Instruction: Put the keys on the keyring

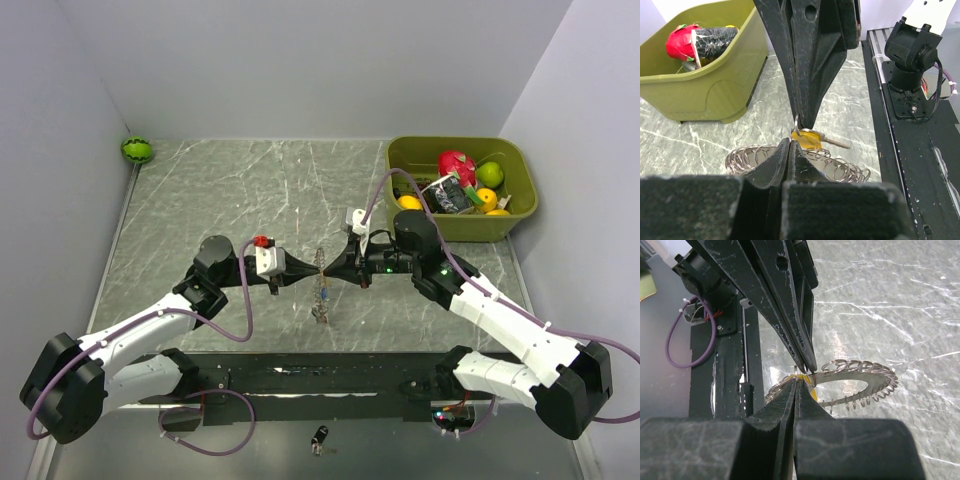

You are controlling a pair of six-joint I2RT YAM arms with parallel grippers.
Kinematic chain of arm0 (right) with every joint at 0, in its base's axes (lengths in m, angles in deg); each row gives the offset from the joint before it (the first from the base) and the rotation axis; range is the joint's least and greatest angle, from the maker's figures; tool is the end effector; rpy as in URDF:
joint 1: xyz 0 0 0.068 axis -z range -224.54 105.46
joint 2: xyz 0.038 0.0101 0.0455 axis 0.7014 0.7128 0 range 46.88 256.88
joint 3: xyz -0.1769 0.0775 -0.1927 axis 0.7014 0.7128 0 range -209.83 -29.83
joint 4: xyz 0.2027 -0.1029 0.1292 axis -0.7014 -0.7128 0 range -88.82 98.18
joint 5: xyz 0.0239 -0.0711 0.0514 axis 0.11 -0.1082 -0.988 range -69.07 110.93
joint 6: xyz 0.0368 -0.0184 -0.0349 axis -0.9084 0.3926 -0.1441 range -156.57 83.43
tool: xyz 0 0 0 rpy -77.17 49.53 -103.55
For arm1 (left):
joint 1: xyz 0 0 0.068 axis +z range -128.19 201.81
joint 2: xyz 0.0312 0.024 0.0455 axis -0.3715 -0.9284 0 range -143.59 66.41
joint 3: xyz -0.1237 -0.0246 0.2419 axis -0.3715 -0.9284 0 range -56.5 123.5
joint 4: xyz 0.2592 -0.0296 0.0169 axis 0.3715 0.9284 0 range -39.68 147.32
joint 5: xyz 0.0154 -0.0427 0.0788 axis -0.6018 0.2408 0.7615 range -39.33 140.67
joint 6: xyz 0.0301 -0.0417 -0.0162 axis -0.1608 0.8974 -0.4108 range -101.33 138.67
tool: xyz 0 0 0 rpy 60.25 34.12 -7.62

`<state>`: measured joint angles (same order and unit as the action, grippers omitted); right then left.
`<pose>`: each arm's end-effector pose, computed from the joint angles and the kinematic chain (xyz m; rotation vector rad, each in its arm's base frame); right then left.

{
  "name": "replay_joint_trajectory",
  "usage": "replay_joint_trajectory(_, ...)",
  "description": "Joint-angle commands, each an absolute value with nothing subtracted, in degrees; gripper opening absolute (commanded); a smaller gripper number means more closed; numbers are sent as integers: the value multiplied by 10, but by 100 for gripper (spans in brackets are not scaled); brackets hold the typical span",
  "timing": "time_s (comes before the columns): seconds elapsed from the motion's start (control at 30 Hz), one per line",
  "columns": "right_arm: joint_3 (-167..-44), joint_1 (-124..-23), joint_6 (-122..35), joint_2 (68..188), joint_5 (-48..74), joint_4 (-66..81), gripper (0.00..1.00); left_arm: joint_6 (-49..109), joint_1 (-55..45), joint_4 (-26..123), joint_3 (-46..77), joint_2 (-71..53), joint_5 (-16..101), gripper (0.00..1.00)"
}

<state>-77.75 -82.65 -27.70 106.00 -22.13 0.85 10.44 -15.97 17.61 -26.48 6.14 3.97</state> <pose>0.1671 0.1619 0.3195 -1.2299 1.5007 1.0515 0.1653 -0.1610 0.2753 1.2004 1.1092 -1.0186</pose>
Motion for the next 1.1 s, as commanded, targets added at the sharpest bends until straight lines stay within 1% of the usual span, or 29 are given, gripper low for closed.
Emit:
replay_joint_trajectory(0.0,-809,-830,-273,1066,-212,21,0,88,-166,151,-235,70,17,1)
replay_joint_trajectory(0.67,-794,-830,-272,1074,-154,4,0,91,-167,131,-256,95,32,1)
replay_joint_trajectory(1.07,-802,-830,-273,1081,-144,-4,0,101,-167,102,-268,100,28,1)
